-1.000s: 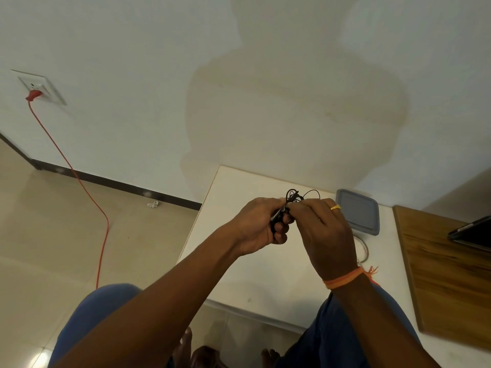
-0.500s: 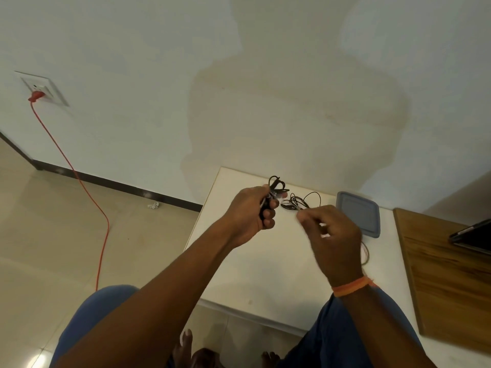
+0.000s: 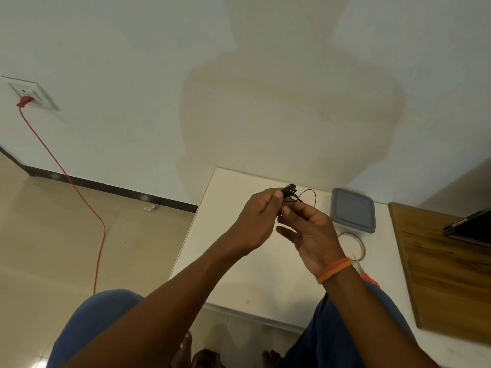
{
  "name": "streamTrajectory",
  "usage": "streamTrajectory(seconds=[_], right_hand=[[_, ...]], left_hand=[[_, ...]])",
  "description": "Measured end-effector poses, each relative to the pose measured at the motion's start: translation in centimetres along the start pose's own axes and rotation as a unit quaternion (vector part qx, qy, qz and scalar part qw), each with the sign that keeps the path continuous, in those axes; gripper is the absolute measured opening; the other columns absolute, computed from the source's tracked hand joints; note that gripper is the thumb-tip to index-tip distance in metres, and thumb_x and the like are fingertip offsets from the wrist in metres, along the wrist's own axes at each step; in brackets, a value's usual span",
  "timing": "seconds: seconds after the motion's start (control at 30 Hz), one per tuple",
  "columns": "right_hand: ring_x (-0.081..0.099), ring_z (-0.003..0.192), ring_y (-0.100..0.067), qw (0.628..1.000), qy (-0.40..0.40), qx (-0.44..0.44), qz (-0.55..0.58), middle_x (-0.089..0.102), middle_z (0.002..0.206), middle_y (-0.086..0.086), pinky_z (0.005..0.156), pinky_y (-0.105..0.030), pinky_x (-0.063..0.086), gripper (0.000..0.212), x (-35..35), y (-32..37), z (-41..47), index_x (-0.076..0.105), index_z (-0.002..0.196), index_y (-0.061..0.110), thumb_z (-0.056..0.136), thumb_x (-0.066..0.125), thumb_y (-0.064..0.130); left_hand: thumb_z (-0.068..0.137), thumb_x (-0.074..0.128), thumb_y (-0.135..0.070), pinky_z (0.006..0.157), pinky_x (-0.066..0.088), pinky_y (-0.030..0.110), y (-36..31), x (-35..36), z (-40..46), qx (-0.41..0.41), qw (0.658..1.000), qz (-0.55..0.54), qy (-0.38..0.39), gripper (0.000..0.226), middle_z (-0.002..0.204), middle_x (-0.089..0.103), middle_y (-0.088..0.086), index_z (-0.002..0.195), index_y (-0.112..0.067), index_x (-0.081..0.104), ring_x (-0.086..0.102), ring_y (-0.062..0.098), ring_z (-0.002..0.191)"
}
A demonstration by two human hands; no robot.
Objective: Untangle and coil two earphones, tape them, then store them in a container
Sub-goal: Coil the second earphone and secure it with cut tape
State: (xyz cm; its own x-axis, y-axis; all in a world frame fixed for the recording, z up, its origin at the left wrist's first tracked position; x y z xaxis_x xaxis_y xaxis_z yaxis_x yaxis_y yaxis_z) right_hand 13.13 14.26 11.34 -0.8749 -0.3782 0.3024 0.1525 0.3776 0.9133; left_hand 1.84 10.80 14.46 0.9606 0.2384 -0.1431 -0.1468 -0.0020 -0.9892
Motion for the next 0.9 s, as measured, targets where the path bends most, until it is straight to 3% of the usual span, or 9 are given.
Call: streamTrajectory(seconds=[0.17,0.27,0.47,0.63,0.77,0.9], right_hand=[[0.065,0.073,-0.012,0.999,0.028,0.008,0.043,0.073,0.087,-0.002,0.069,-0.032,0.054,0.013,-0.2,-0.1,0.6,0.079,0.084,0.017,0.076,0.069,0.02],[0.067,0.077,-0.013,0.997,0.041,0.027,0.064,0.073,0.087,-0.003,0.067,-0.031,0.055,0.013,-0.3,-0.4,0.9,0.078,0.087,0.018,0.077,0.069,0.019],[0.07,0.08,-0.018,0.992,0.054,0.081,0.079,0.073,0.083,-0.005,0.073,-0.037,0.058,0.015,-0.7,-0.9,1.5,0.079,0.087,0.017,0.073,0.073,0.021],[0.069,0.078,-0.018,0.991,0.078,0.083,0.068,0.072,0.081,-0.005,0.076,-0.039,0.057,0.015,-0.5,-1.0,1.6,0.079,0.088,0.017,0.077,0.07,0.02],[0.067,0.072,-0.02,0.987,0.12,0.058,0.086,0.066,0.071,-0.007,0.074,-0.043,0.057,0.016,0.3,-0.4,1.5,0.077,0.089,0.012,0.082,0.063,0.017],[0.062,0.07,-0.024,0.99,0.118,0.011,0.071,0.064,0.069,-0.009,0.077,-0.047,0.051,0.014,0.3,0.4,1.6,0.073,0.083,0.008,0.083,0.06,0.014]], left_hand=[[0.108,0.035,-0.019,0.054,0.03,0.028,-0.5,0.1,0.0,-0.033,0.995,-0.098,0.001,0.036,0.066,0.048,0.0,0.08,-0.012,0.057,0.037,0.011,0.057],[0.108,0.034,-0.02,0.055,0.031,0.027,-0.6,0.3,0.0,-0.048,0.992,-0.112,0.026,0.037,0.069,0.047,0.004,0.089,0.003,0.057,0.037,0.013,0.059],[0.108,0.032,-0.022,0.057,0.035,0.026,-0.6,0.7,-0.6,-0.055,0.992,-0.089,0.077,0.041,0.07,0.049,0.003,0.102,0.011,0.055,0.04,0.013,0.06],[0.108,0.034,-0.024,0.058,0.034,0.028,-0.4,1.1,-0.6,-0.056,0.991,-0.06,0.105,0.039,0.072,0.046,0.005,0.109,0.007,0.057,0.038,0.022,0.067],[0.108,0.034,-0.023,0.057,0.035,0.025,-0.6,1.4,-0.4,-0.055,0.987,-0.097,0.114,0.034,0.07,0.046,0.001,0.135,-0.022,0.055,0.039,0.016,0.065],[0.108,0.033,-0.023,0.055,0.035,0.024,-0.6,1.6,-0.4,-0.056,0.983,-0.123,0.121,0.04,0.074,0.047,0.004,0.147,-0.021,0.045,0.038,0.012,0.061]])
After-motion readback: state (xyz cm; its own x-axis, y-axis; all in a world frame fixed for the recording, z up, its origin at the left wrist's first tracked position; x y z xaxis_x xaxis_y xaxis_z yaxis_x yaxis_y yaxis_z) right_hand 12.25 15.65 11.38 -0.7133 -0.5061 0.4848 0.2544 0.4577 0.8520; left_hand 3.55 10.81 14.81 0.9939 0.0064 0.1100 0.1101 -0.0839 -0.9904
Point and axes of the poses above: each hand's wrist, its own z-axis towards the middle knuckle, its own x-axis out of the palm, y = z × x, the point moved 8 cm from there along z, towards the middle knuckle
